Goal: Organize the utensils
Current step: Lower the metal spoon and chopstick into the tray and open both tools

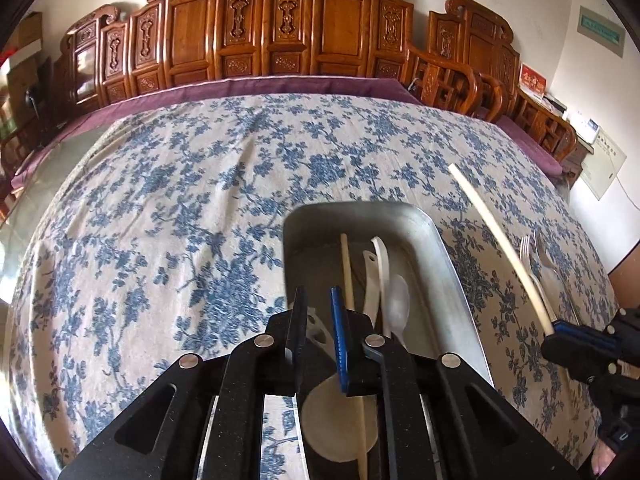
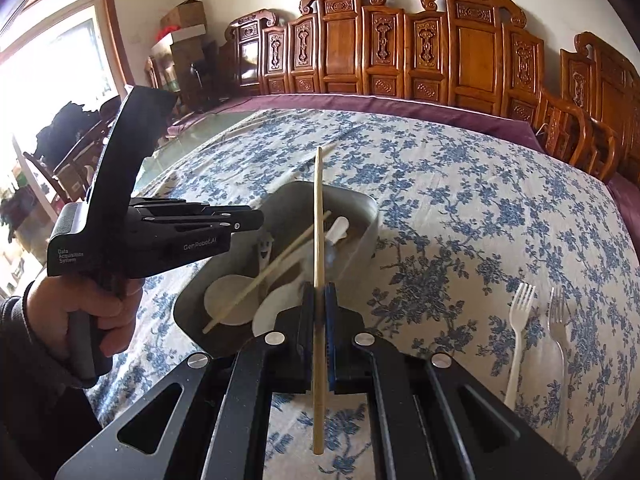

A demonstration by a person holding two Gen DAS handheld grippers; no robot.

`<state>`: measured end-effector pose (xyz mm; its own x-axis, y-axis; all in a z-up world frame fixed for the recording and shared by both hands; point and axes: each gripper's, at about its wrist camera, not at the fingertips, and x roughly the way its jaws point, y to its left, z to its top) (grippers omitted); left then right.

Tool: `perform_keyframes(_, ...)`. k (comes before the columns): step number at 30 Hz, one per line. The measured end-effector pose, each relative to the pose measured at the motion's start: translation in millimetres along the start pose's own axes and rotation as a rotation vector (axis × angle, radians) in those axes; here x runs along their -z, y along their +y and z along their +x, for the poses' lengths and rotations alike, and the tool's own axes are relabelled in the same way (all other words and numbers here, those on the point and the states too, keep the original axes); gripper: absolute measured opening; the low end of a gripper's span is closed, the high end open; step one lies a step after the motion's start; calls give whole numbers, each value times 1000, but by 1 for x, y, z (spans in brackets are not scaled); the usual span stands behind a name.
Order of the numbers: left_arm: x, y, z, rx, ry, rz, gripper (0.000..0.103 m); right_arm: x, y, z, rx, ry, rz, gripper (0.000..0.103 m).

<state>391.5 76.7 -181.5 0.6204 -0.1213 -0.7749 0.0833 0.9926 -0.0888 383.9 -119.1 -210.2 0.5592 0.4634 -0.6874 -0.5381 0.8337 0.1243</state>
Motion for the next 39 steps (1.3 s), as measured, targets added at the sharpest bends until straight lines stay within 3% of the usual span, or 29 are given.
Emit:
perform_keyframes(5, -5, 20, -10, -18, -26, -38, 12, -7, 12, 12, -24, 5, 25, 6)
perform_keyframes(10, -9, 38, -18, -55, -55, -59, 35, -12, 20, 33, -52, 28, 75, 6)
perform_keyframes(19, -12, 60, -23, -82, -73, -102, 37, -8, 30, 76, -54, 99, 123, 6)
perform_keyframes(29, -12, 58, -22, -79, -67, -89, 39, -15, 26, 93, -73, 109, 199, 6)
perform_keyframes(39, -9, 51, -21, -80, -61, -70, 43, -16, 28, 79, -55, 47, 92, 8)
